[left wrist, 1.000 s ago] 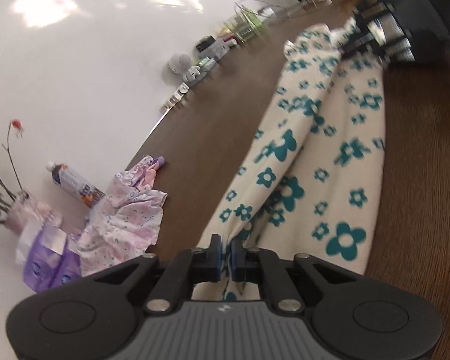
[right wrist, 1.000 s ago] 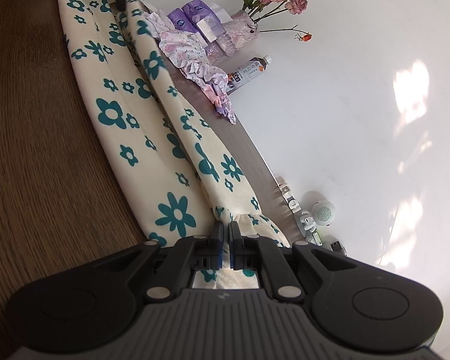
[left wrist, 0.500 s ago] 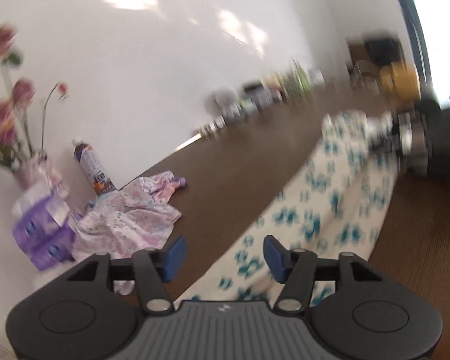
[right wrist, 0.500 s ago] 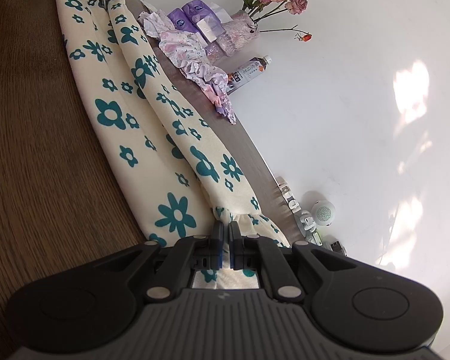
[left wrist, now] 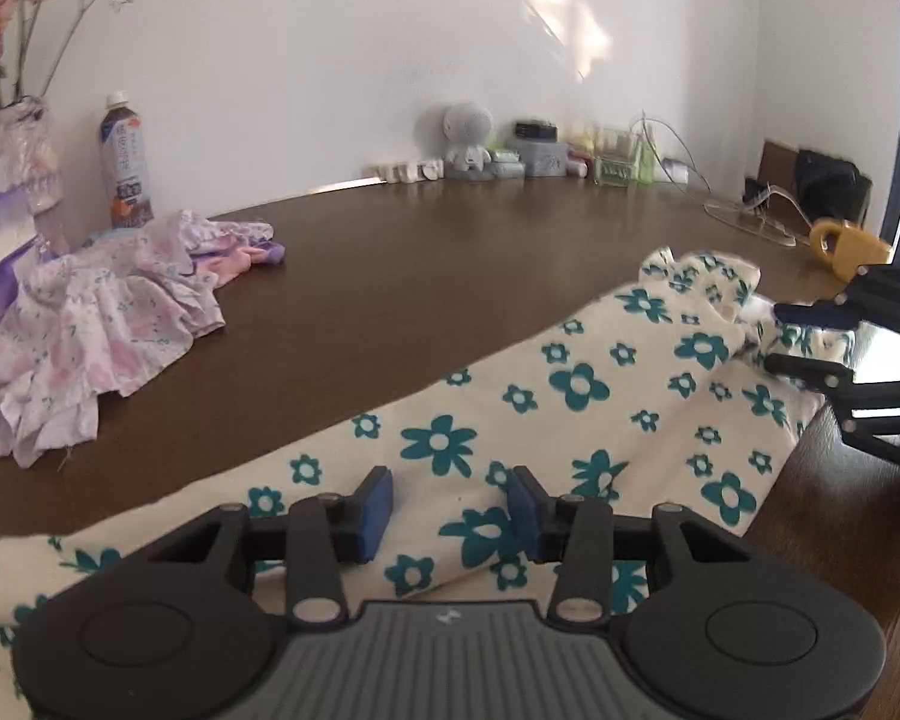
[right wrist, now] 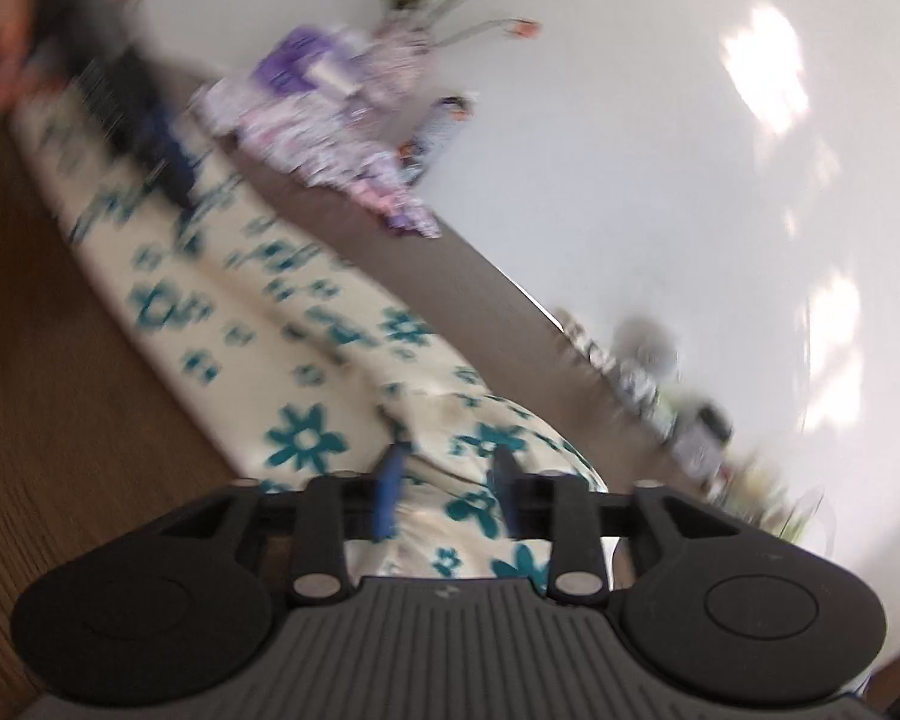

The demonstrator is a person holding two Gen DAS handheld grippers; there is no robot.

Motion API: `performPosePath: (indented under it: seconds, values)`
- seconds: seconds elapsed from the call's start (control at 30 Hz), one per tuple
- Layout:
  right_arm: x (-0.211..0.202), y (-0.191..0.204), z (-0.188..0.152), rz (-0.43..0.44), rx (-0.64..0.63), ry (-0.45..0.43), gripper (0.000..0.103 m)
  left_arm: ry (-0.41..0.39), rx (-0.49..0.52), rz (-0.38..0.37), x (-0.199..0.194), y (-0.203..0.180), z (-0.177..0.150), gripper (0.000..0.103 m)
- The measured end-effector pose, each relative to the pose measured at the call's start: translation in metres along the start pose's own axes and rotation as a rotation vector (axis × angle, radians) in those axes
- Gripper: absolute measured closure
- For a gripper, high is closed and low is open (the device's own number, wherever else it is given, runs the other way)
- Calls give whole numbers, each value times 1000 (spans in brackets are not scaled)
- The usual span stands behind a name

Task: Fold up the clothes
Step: 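Lower the hanging shirt onto the table with both tools, laying it flat, then hold both tools pinching the laid shirt edge against the table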

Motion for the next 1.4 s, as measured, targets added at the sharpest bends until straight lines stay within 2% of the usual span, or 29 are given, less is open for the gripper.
performPosePath:
  seconds: [0.13, 0.23, 0.33, 0.43, 0.63, 0.7, 0.93, 1.13, 1.4]
  values:
    - [2, -60, 8, 116, 334, -8, 64, -17, -33, 10, -2, 0, -5, 61]
    - [15, -87, 15, 225, 497, -27, 64, -17, -38, 26, -2, -3, -5, 61]
    - [37, -91, 28, 307, 529, -31, 64, -18, -40, 40, -2, -6, -4, 61]
    - [63, -78, 37, 321, 494, 18, 65, -19, -52, 42, -2, -5, -4, 61]
    - [96, -73, 7, 306, 586, 203, 66, -20, -60, 36, -3, -3, -4, 60]
    - [95, -75, 0, 314, 618, 187, 66, -20, -61, 36, -3, -3, -4, 60]
    - [92, -57, 7, 226, 535, 188, 66, -20, -52, 35, 2, -2, 1, 60]
    - [101, -61, 11, 216, 559, 194, 66, -19, -9, 56, 18, -1, 15, 60]
    - [103, -65, 9, 218, 623, 190, 66, -35, -124, 7, 21, 19, 18, 61]
Point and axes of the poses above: each gripper's, at about its wrist camera, not at the fingertips, and x roughly the way its jaws point, y to its left, z to its top, the point moved 1 cm from there along x, roughly the way its jaws point, and after that the axes turned 7 degrees about y, right-handed, at the moved point
